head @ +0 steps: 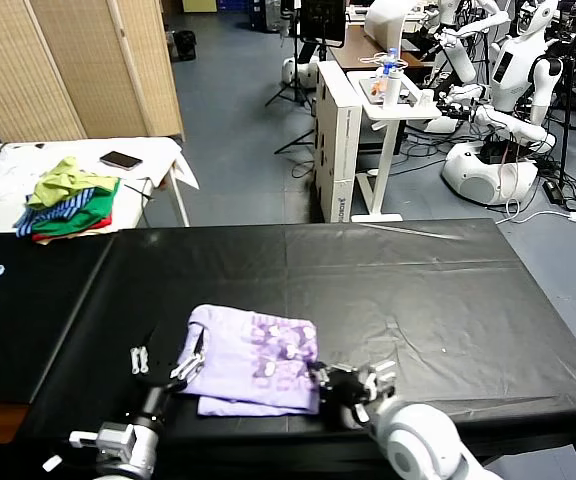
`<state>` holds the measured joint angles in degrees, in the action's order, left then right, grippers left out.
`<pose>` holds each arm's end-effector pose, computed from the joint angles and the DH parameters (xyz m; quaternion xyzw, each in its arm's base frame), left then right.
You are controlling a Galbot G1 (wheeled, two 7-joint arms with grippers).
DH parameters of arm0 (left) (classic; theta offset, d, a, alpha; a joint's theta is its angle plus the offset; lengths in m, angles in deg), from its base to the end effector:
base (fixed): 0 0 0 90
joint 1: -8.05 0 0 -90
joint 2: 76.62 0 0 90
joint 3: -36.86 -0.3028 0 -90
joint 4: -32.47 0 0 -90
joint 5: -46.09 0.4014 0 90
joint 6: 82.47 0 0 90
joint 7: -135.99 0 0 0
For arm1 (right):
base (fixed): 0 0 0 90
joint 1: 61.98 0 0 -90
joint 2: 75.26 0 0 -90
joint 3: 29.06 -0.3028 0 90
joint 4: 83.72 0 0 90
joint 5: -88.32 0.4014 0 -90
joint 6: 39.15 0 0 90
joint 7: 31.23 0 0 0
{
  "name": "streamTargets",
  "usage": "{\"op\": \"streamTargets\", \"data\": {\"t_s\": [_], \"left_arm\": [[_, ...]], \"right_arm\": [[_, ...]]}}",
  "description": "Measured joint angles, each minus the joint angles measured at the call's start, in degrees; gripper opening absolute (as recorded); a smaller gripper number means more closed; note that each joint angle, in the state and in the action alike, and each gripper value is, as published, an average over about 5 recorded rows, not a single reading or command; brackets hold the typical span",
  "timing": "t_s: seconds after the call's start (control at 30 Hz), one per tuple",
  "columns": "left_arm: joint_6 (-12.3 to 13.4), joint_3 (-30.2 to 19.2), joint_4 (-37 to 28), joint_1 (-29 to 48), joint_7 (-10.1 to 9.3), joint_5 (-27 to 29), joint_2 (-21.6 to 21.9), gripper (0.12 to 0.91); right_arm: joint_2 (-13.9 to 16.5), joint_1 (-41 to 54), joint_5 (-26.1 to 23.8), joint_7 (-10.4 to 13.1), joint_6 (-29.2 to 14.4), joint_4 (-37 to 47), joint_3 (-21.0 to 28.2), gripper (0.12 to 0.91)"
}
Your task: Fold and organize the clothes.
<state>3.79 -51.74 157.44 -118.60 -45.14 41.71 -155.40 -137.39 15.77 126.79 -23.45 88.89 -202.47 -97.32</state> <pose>0.2222 0.0220 -0.2523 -0.0354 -0.9970 -0.0503 0.0472 0.2859 0.0639 -0.2237 0.2475 -0.9167 -0.0463 0.3102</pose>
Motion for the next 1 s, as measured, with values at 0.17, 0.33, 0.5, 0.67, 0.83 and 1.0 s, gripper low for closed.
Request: {"op": "streamTargets", "data": {"t_s": [0.17, 0.33, 0.5, 0.67, 0.83, 1.0], "left_arm": [[-0.23, -0.01, -0.46, 0.39, -1.08, -1.4, -0.32, 0.907], [-0.66, -0.01, -0.55, 0.0, -1.86, -2.03, -0.6, 0.907], [0.52, 0.15, -0.17, -1.59, -1.46, -3.47, -0.62, 0.907], [0.33, 0.41, 0.76, -3.44, -2.25, -4.25, -0.54, 0.907], [-0.53, 1.19, 1.97, -5.23, -3.36, -6.21, 0.45, 0.907], [-0.61, 2.61, 3.39, -7.36, -3.44, -7.53, 1.74, 0.907]], "right_arm": [[1.86, -0.87, -2.86, -3.05, -0.96, -0.99, -2.85, 0.25], [3.83, -1.23, -5.46, -5.92, -2.61, -1.65, -4.61, 0.56], [5.24, -2.74, -6.7, -6.27, -4.21, -3.33, -6.49, 0.821], [5.35, -5.28, -8.21, -6.22, -6.76, -5.31, -8.82, 0.904], [5.55, -9.43, -10.23, -6.16, -10.92, -7.52, -11.92, 0.907], [5.39, -15.19, -12.54, -5.89, -16.68, -9.55, -15.27, 0.907]]}}
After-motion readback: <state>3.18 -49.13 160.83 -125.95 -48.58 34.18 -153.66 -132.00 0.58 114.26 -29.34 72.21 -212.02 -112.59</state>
